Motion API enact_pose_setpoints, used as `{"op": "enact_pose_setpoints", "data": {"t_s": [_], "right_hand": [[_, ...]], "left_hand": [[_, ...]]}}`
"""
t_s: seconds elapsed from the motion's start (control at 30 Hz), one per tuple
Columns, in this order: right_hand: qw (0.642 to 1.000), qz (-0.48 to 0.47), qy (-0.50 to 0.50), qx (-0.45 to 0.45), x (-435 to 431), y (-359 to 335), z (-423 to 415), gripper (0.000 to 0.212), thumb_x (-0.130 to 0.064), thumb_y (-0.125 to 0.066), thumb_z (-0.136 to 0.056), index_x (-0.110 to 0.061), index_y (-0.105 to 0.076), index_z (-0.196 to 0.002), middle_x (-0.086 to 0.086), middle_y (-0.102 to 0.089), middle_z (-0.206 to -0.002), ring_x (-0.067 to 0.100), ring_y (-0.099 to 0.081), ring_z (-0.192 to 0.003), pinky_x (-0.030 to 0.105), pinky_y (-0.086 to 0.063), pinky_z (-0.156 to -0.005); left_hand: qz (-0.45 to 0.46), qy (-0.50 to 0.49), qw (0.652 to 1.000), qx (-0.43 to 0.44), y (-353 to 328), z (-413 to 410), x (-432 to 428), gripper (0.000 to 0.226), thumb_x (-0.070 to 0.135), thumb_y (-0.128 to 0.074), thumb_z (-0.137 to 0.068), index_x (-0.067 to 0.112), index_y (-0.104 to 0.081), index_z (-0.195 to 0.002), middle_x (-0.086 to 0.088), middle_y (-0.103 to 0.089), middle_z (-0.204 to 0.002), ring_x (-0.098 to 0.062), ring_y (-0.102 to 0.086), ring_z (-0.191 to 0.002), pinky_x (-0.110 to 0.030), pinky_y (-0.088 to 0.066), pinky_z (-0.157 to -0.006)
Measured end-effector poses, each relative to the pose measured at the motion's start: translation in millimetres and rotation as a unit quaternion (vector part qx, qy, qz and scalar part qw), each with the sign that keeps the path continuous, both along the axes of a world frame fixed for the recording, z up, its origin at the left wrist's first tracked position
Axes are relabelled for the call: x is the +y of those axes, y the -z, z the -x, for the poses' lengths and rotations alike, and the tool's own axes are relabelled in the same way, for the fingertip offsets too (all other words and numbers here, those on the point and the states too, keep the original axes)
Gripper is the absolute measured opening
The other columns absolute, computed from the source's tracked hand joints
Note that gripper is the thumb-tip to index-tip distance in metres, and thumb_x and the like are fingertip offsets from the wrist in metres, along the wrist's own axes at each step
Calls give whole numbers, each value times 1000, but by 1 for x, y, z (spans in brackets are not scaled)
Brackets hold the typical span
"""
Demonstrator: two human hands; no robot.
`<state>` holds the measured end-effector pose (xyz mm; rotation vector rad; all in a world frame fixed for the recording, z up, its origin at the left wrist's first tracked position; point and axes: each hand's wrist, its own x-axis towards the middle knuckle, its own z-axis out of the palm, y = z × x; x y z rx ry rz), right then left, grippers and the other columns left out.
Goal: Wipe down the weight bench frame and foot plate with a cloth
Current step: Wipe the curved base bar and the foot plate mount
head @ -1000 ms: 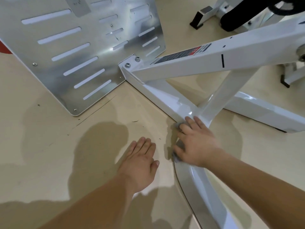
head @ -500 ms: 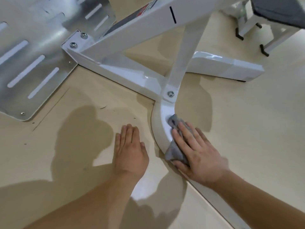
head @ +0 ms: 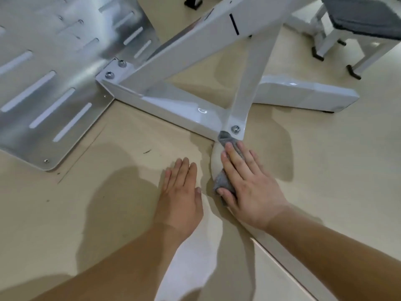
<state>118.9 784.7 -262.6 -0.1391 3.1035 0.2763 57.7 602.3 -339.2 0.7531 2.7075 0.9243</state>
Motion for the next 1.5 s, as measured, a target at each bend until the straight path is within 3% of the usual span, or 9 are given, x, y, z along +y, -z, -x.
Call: {"op": "enact_pose_setpoints", "data": {"t_s": [0.23,0.37,0.5,0.67,0.9,1.2,1.33,1.4,1.5], "right_hand": [[969,-180,-49,-163,-19,-21,97,71,-55,-41,-93,-11,-50,-149,7,-42,-155,31,-12,-155,49,6,-127],[984,-80,-119,-109,-15,-15,81,68,-60,-44,-87,-28,-54,-146,1,-66,-120,31,-49,-129,52,-6,-127],[984,13,-157,-79,-16,-17,30,81,-73,-35,-87,-17,-59,-140,3,-65,-130,29,-54,-125,46,-15,-127],[961,-49,-221,-160,-15,2,-35,72,-68,-45,-89,-12,-62,-130,1,-70,-102,29,-58,-111,44,-6,-128],[977,-46,-172,-118,5,-4,-115,78,-66,-25,-103,-10,-44,-153,4,-45,-158,21,-23,-155,47,-4,-127],[981,-100,-158,-55,67,7,-247,59,-43,-32,-107,-11,-42,-155,-1,-50,-155,20,-28,-153,47,-18,-123],[982,-132,-134,-27,90,11,-289,62,-34,-42,-105,-15,-26,-162,-1,-39,-162,24,-22,-156,48,-21,-123],[985,-130,-113,-2,98,16,-308,61,-27,-39,-105,-15,-23,-162,0,-34,-165,28,-22,-156,49,-23,-122],[991,-115,-66,34,108,20,-336,69,-14,-44,-97,-12,-22,-162,4,-25,-168,36,-23,-154,51,-28,-121]], "left_hand": [[68,-50,994,-64,-21,-6,-26,65,25,-35,-104,15,-12,-164,-2,-8,-172,-16,3,-159,-35,7,-128],[68,-72,992,-78,-16,-25,-38,65,24,-38,-104,15,-13,-163,-1,-11,-172,-15,1,-159,-33,8,-128],[75,-58,992,-86,-18,-37,-42,65,24,-38,-105,14,-12,-164,-1,-10,-172,-14,2,-159,-31,9,-127],[71,-50,995,-51,-19,-42,-46,70,22,-49,-101,11,-18,-163,-5,-18,-170,-19,-7,-159,-33,4,-127],[82,12,995,-61,-17,-84,-46,79,47,-27,-92,10,-24,-161,-9,-24,-169,-22,-10,-159,-33,3,-127],[130,116,984,-40,-12,-150,17,69,38,-37,-103,14,-16,-163,-3,-17,-171,-18,-7,-159,-33,4,-128],[-2,92,995,34,-11,-184,46,42,37,-44,-90,12,-70,-110,-7,-71,-105,-32,-66,-103,-38,-47,-97],[-29,52,998,-4,-14,-205,60,21,35,-53,-93,18,-61,-81,2,-59,-78,-26,-57,-79,-37,-50,-74],[-54,-2,989,-135,-15,-238,84,38,36,-59,-97,15,-47,-67,1,-47,-61,-24,-47,-65,-40,-48,-65]]}}
